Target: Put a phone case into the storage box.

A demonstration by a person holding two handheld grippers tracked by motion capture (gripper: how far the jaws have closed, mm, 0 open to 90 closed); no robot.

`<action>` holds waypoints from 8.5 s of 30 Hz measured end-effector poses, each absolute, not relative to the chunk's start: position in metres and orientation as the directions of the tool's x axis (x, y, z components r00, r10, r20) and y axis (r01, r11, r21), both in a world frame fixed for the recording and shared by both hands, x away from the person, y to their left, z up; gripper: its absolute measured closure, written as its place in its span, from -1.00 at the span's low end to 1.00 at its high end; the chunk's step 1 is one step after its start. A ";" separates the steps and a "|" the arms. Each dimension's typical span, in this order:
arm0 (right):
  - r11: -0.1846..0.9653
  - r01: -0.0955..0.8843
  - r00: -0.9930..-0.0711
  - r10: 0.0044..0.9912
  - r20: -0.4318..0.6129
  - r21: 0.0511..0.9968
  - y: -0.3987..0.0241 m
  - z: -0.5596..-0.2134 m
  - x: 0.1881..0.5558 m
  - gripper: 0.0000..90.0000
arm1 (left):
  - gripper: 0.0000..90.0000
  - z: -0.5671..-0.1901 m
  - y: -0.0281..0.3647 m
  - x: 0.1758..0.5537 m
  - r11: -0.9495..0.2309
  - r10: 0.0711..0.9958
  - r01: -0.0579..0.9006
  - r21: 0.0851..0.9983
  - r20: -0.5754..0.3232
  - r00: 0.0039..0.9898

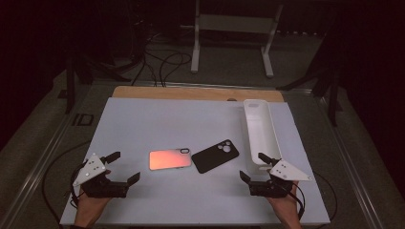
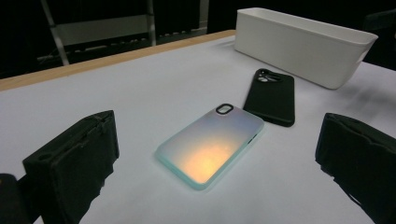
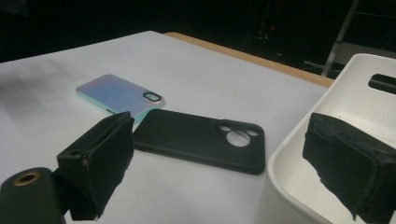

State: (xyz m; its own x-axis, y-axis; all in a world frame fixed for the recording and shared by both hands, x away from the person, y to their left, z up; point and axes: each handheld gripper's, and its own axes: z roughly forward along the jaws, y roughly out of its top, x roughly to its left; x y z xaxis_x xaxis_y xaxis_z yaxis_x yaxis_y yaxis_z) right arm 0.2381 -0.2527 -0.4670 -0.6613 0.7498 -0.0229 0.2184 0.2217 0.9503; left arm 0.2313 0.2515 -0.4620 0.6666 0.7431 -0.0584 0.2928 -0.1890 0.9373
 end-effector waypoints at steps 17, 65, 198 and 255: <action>0.213 0.237 -0.657 0.754 -0.005 0.948 -0.255 -0.469 0.241 -0.81 | -0.99 -0.458 0.249 0.236 -0.192 0.742 0.310 0.931 -0.069 0.667; 0.210 0.242 -0.636 0.771 -0.009 0.947 -0.261 -0.469 0.250 -0.81 | -0.10 -0.474 0.208 0.348 -0.307 0.797 0.457 0.835 -0.037 0.603; 0.173 0.232 -0.608 0.794 0.004 0.957 -0.269 -0.467 0.253 -0.81 | -0.99 -0.504 0.154 0.307 -0.595 0.689 0.594 0.542 -0.037 0.724; 0.161 0.264 -0.628 0.777 0.042 0.951 -0.265 -0.469 0.256 -0.81 | -0.61 -0.468 0.145 0.299 -0.527 0.712 0.528 0.665 0.007 0.702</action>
State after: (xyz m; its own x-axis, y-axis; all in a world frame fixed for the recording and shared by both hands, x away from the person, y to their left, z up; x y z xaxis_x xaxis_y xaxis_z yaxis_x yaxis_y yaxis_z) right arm 0.2558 -0.2646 -0.4687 -0.6277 0.7773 0.0425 0.2636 0.1609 0.9511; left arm 0.2988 0.1454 -0.4683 0.7018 0.7124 0.0073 0.5285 -0.5274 0.6653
